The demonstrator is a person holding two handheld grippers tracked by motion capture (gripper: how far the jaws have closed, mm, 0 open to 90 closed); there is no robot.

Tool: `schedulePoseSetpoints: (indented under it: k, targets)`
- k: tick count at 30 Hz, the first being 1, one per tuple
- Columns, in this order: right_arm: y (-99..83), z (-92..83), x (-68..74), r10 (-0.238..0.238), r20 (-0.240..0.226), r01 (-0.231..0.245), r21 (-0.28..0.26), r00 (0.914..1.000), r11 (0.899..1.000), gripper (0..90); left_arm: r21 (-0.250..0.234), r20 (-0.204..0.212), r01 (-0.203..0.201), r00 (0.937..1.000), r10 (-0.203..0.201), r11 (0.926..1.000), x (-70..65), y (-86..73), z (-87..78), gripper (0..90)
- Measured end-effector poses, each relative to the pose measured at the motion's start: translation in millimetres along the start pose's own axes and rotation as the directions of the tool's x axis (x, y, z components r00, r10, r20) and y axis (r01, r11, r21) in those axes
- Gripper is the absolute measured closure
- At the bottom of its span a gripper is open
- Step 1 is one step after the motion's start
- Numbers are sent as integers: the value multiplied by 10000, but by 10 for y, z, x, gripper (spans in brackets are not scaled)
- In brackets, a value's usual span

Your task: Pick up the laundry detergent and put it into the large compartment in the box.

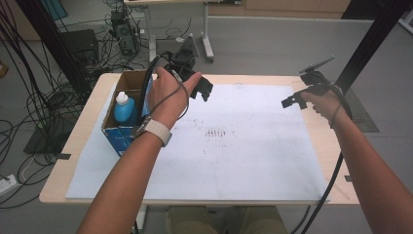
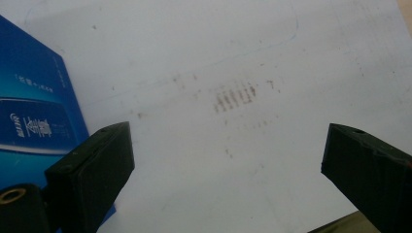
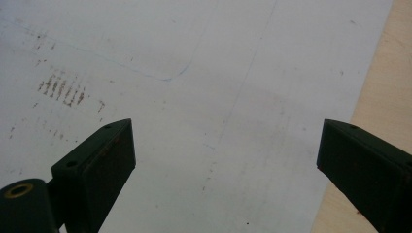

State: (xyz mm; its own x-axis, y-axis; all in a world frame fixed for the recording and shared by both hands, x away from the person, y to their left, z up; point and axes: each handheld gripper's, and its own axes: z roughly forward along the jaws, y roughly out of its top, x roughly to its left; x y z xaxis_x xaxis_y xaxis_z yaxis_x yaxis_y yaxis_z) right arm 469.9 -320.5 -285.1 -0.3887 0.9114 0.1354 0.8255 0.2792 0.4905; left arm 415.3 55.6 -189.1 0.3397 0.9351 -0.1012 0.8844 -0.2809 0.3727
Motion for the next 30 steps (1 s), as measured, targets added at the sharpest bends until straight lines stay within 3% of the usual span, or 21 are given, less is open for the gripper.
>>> schedulePoseSetpoints:
  k: [5, 7, 10, 19, 30]
  targets:
    - [7, 14, 10, -33, -17, 33, 9, 10000, 10000, 69, 1, 141, 156, 9998, -156, 9999, -19, -27, 68, 53]
    - [7, 17, 11, -61, -27, 61, 19, 10000, 10000, 68, -81, -12, 124, 9999, -124, 9999, -36, -47, 89, 55]
    - [7, 23, 16, -66, -43, 66, 34, 10000, 10000, 68, -9, 223, 240, 9995, -239, 9997, -54, -78, 149, 55]
    - [-2, 24, 21, -44, -48, 44, 35, 10000, 10000, 68, 139, 396, 262, 9989, -268, 9996, -76, -163, 335, 56]
    - [-8, 40, 33, -76, -47, 76, 59, 10000, 10000, 68, 112, 390, 185, 9991, -190, 9998, -94, -172, 373, 56]
